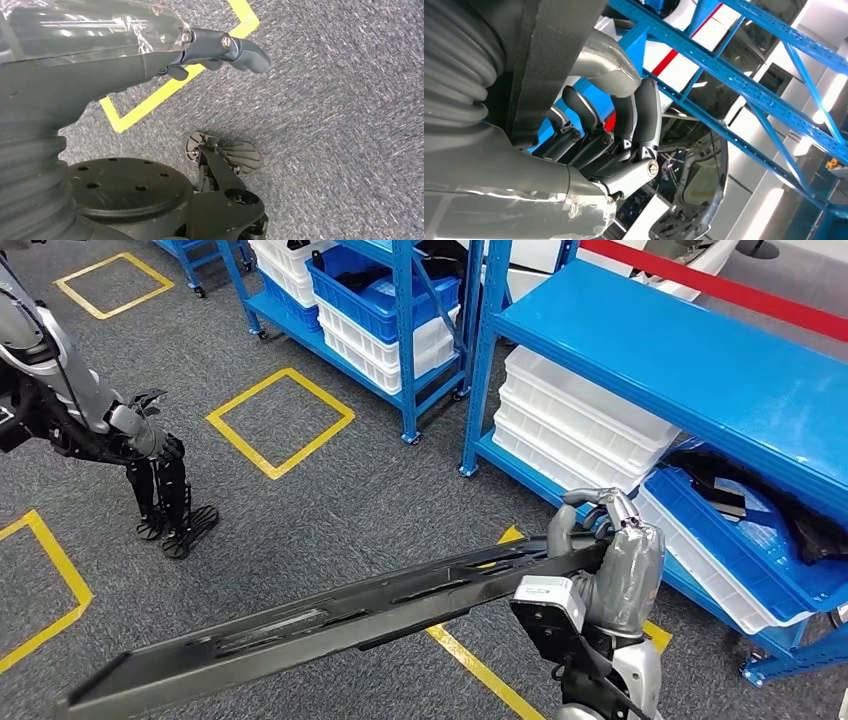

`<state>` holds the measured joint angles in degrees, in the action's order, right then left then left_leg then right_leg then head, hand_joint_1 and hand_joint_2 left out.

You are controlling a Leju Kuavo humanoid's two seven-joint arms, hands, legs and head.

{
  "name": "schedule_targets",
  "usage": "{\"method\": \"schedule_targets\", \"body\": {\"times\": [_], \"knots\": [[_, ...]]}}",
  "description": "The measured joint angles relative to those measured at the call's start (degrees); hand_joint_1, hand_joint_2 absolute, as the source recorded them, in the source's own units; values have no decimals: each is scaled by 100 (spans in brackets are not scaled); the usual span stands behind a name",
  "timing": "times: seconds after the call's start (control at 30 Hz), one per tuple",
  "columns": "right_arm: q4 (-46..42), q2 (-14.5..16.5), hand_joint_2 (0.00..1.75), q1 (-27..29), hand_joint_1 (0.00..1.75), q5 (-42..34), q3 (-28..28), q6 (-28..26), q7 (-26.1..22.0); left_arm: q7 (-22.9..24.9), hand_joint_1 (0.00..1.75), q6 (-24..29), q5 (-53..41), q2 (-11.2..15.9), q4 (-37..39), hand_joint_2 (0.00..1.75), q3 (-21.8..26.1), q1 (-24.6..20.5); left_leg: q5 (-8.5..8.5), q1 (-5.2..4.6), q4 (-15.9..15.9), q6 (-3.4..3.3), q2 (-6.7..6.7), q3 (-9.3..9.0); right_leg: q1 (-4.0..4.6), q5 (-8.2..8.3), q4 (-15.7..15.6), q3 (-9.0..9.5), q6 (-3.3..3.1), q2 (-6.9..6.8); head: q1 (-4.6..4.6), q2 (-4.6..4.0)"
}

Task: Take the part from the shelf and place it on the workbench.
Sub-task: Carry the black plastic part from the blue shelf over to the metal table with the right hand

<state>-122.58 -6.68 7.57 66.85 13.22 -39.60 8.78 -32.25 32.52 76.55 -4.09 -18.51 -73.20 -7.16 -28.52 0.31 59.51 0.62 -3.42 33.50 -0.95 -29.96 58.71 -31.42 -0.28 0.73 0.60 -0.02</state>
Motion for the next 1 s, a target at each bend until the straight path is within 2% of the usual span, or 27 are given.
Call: {"method": "schedule_targets", "body": {"times": [0.07, 0.13, 0.17, 0.2, 0.23, 0.3, 0.33, 0.37, 0.4, 0.47, 0.5, 0.57, 0.63, 0.67, 0.7, 0.73, 0.8, 0.83, 0.87, 0.9, 0.97, 1.0], "knots": [[-1, -2, 175, 2, 175, 8, 0, 0, 10, 3, 0, -2, -11, -1, 4, 175, 1, -6, -260, 0, 440, 64, 137, 178, -17, 13, -29, 18, -61, -83, 50, 0], [-2, -3, 175, 9, 175, 20, 0, 0, 24, 11, 0, -7, -24, -2, 4, 175, 1, -7, -584, 10, 1159, 108, 239, 516, -6, 2, -27, 24, -94, -166, 86, 0], [-2, -3, 175, 12, 175, 27, 0, 0, 33, 15, 0, -8, -27, -2, 4, 175, 1, -3, -655, 16, 1417, 115, 256, 642, 1, -5, -25, 28, -99, -209, 88, 0], [-2, -3, 175, 12, 175, 31, 0, 0, 40, 17, 0, -9, -27, -2, 4, 175, 1, 0, -622, 17, 1481, 112, 268, 677, 6, -13, -23, 35, -102, -250, 88, 0], [-2, -3, 175, 12, 175, 34, 0, 0, 48, 17, 0, -8, -27, -2, 4, 175, 1, 3, -492, 17, 1332, 99, 283, 607, 9, -23, -22, 48, -100, -287, 88, 0], [-2, -3, 175, 12, 175, 39, 0, 0, 56, 17, 0, -2, -28, -2, 4, 175, 1, 3, -127, -1, 602, 43, 394, 252, 16, -54, -21, 90, -79, -354, 88, 0], [-2, -3, 175, 12, 175, 43, 0, 0, 58, 17, 0, 2, -28, -3, 4, 175, 1, 0, -8, -22, 263, 10, 461, 97, 25, -72, -16, 105, -59, -379, 89, 0], [-2, -3, 175, 13, 175, 48, 1, 0, 58, 17, 0, 5, -30, -4, 4, 175, 1, -3, 50, -44, 44, -17, 515, 4, 34, -85, -15, 115, -38, -402, 85, 0], [-2, -3, 175, 12, 175, 55, 1, 0, 59, 17, 0, 6, -30, -5, 5, 175, 1, -2, 47, -65, -48, -41, 540, -23, 43, -93, -17, 120, -15, -429, 83, 0], [-2, -3, 175, 11, 175, 63, 1, 0, 59, 17, 0, 8, -30, -7, 6, 175, 1, 9, 63, -67, -91, -89, 482, -22, 44, -109, -33, 141, 36, -470, 78, 0], [-2, -4, 175, 11, 175, 67, 1, 0, 60, 16, 0, 8, -30, -9, 7, 175, 1, 13, 78, -54, -124, -121, 452, -34, 37, -153, -2, 141, 64, -432, 75, 0], [-3, -7, 175, 15, 175, 67, 2, 0, 60, 16, 0, 9, -31, -16, 7, 175, 2, 7, 112, -21, -184, -189, 401, -57, 20, -406, 354, -3, 106, -262, 53, 0], [-3, -7, 175, 33, 175, 66, 2, 0, 64, 17, 0, 9, -31, -21, 7, 175, 3, 0, 117, -25, -188, -221, 342, -55, 15, -752, 1068, -342, 132, -130, 24, 0], [-3, -7, 175, 44, 175, 64, 2, 0, 67, 17, 0, 9, -30, -23, 7, 175, 3, 1, 116, -27, -185, -224, 304, -54, 14, -841, 1372, -496, 144, -113, 16, 0], [-2, -7, 175, 51, 175, 61, 3, 0, 68, 17, 0, 9, -28, -23, 9, 175, 3, 2, 114, -28, -179, -224, 261, -54, 11, -819, 1504, -575, 153, -105, 13, 0], [-2, -8, 175, 54, 175, 58, 3, 0, 68, 17, 0, 9, -27, -24, 10, 175, 4, 3, 112, -27, -169, -221, 215, -55, 5, -691, 1427, -557, 158, -100, 9, 0], [-2, -11, 175, 51, 175, 51, 4, 0, 65, 17, 0, 9, -27, -25, 14, 175, 8, -2, 96, -19, -135, -197, 117, -52, -20, -269, 740, -272, 156, -27, -2, 0], [-2, -13, 175, 50, 175, 48, 4, 0, 63, 17, 0, 9, -27, -26, 15, 175, 11, -7, 84, -24, -100, -174, 70, -38, -26, -126, 395, -130, 147, 49, -9, 0], [-2, -14, 175, 50, 175, 45, 5, 0, 61, 16, 0, 9, -27, -26, 17, 175, 14, -11, 78, -28, -71, -146, 30, -17, -33, -49, 167, -41, 132, 113, -13, 0], [-3, -14, 175, 50, 175, 43, 5, 0, 60, 16, 0, 8, -27, -26, 19, 175, 16, -11, 78, -30, -53, -118, -2, 5, -29, -42, 75, -11, 112, 159, -9, 0], [-4, -17, 175, 48, 175, 40, 6, 0, 59, 15, 0, 7, -27, -26, 25, 175, 18, -9, 94, -24, -51, -57, -54, 31, -14, -30, 62, -18, 47, 122, 3, 0], [-4, -19, 175, 44, 175, 41, 6, 0, 58, 15, 0, 7, -28, -26, 28, 175, 19, -9, 74, -20, -25, -26, -36, 36, -13, -15, 45, -10, 12, 83, 8, 0]]}}
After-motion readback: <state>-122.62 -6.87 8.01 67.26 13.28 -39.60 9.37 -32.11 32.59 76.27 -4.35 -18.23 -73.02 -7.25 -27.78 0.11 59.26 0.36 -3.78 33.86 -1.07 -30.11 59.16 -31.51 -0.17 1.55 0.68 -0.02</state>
